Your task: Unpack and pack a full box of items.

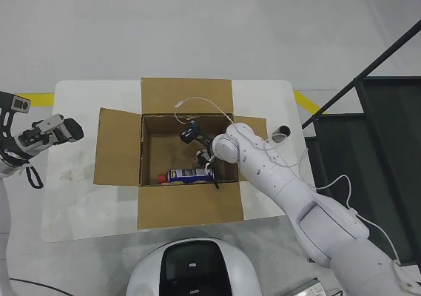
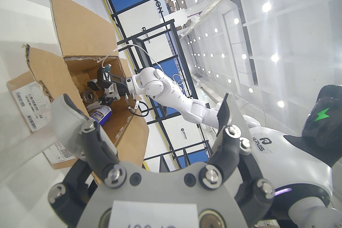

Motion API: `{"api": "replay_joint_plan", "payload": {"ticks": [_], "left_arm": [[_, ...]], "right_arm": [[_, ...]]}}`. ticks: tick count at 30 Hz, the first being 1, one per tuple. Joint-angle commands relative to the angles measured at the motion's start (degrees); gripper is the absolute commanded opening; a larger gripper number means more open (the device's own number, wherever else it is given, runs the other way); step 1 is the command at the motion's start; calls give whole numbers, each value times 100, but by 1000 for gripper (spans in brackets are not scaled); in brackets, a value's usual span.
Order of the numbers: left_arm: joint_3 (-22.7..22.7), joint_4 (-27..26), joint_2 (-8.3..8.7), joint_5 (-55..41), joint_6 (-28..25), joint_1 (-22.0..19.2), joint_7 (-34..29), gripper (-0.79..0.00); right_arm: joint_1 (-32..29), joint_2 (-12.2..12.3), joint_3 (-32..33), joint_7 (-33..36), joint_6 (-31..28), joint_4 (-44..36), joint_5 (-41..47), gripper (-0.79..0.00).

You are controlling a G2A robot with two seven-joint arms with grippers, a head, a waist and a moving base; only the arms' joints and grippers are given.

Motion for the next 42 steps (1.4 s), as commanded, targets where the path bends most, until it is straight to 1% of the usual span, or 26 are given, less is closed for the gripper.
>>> {"api": "replay_joint_plan", "payload": {"ticks": [1,2,3,10,14,17,20,26,30,31,42], "left_arm": [[0,0,0,0,0,0,0,0],[0,0,0,0,0,0,0,0],[0,0,0,0,0,0,0,0],[0,0,0,0,0,0,0,0],[0,0,0,0,0,0,0,0],[0,0,0,0,0,0,0,0],[0,0,0,0,0,0,0,0],[0,0,0,0,0,0,0,0],[0,0,0,0,0,0,0,0],[0,0,0,0,0,0,0,0],[0,0,0,0,0,0,0,0]], "right_arm": [[39,-28,-28,-24,-3,80,-17,-548],[57,-41,-47,-37,2,112,-45,-714],[68,-53,-58,-51,-1,142,-46,-785],[111,-72,-40,-126,-33,182,-124,-785],[37,8,87,-121,-125,-138,-195,-785],[-120,143,293,-40,-227,-621,-279,-785],[-376,313,555,153,-235,-1277,-458,-785],[-1101,655,1245,670,-352,-2824,-628,-785],[-1520,804,1620,883,-423,-3541,-609,-785],[-1588,825,1678,915,-420,-3637,-590,-785],[-1588,825,1678,915,-420,-3637,-590,-785]]}}
